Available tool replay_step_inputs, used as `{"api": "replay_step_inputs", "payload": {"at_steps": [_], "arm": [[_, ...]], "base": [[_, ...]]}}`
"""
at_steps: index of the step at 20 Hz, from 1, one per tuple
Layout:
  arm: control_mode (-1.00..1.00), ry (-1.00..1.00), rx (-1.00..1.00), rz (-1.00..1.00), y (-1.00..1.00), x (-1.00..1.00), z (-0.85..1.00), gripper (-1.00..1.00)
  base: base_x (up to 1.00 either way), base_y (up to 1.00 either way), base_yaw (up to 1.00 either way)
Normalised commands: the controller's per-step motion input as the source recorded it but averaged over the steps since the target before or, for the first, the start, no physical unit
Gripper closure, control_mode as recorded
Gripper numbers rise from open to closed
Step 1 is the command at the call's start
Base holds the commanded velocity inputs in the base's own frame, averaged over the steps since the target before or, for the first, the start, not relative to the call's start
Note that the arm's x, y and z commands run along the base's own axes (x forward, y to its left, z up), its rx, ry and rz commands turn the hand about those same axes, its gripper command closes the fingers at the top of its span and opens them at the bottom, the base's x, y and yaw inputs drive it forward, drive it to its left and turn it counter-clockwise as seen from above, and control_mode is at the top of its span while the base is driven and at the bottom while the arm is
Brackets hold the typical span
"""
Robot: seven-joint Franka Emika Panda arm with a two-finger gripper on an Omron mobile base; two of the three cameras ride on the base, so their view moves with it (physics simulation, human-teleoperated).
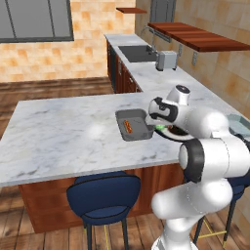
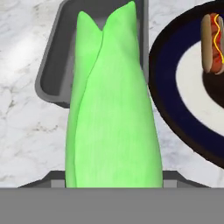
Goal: Place one cooked food and one vegetable from the large plate to each tupperware container.
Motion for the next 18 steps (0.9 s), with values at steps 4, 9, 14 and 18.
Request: {"api": "replay_step_inputs", "payload": {"at_steps": [4,9,14,18], "arm": [[-1.00,0.00,-0.01,0.00,0.43,0.47,0.00,1.00],[-1.00,0.00,-0.01,0.00,0.28,0.60,-0.10,1.00],[-1.00,0.00,0.00,0.00,0.00,0.54,-0.16,1.00],[-1.00,0.00,-0.04,0.00,0.00,0.38,-0.37,1.00]], "base": [[0.00,0.00,0.00],[0.00,0.00,0.00],[0.00,0.00,0.00],[0.00,0.00,0.00]]}}
